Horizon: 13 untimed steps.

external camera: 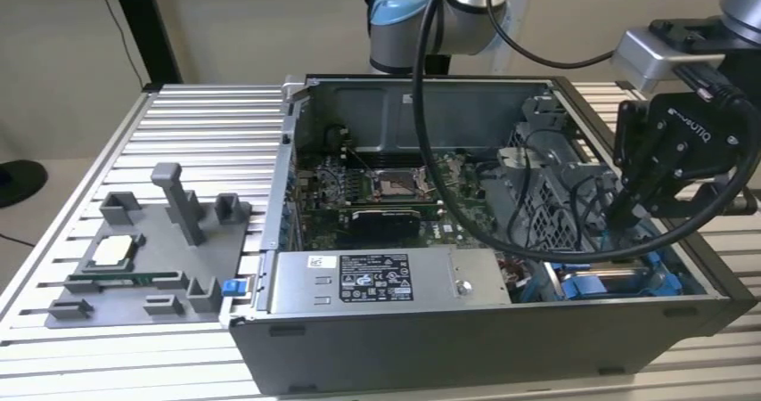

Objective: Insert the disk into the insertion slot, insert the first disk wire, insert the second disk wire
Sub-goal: 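Insert the second disk wire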

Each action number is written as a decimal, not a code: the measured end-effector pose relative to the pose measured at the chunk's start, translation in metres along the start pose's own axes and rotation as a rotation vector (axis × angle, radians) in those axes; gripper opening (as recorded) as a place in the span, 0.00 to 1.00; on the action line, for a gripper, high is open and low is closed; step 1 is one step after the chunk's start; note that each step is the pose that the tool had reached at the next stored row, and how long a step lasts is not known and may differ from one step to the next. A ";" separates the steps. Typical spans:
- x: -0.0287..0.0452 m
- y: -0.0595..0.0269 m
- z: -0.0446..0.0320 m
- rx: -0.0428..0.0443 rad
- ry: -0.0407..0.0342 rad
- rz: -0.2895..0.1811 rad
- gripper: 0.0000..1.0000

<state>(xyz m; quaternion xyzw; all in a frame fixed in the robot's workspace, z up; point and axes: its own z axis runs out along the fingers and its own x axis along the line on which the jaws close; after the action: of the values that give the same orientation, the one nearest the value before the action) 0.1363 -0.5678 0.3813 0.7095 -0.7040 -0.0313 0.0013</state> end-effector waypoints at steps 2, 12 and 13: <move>0.0014 0.0000 0.0000 0.0000 -0.0001 0.000 0.00; 0.0024 0.0000 -0.0001 0.0000 -0.0001 0.000 0.00; 0.0024 0.0000 -0.0001 0.0000 -0.0001 0.000 0.00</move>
<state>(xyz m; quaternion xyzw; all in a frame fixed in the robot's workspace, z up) 0.1363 -0.5703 0.3813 0.7095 -0.7040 -0.0313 0.0013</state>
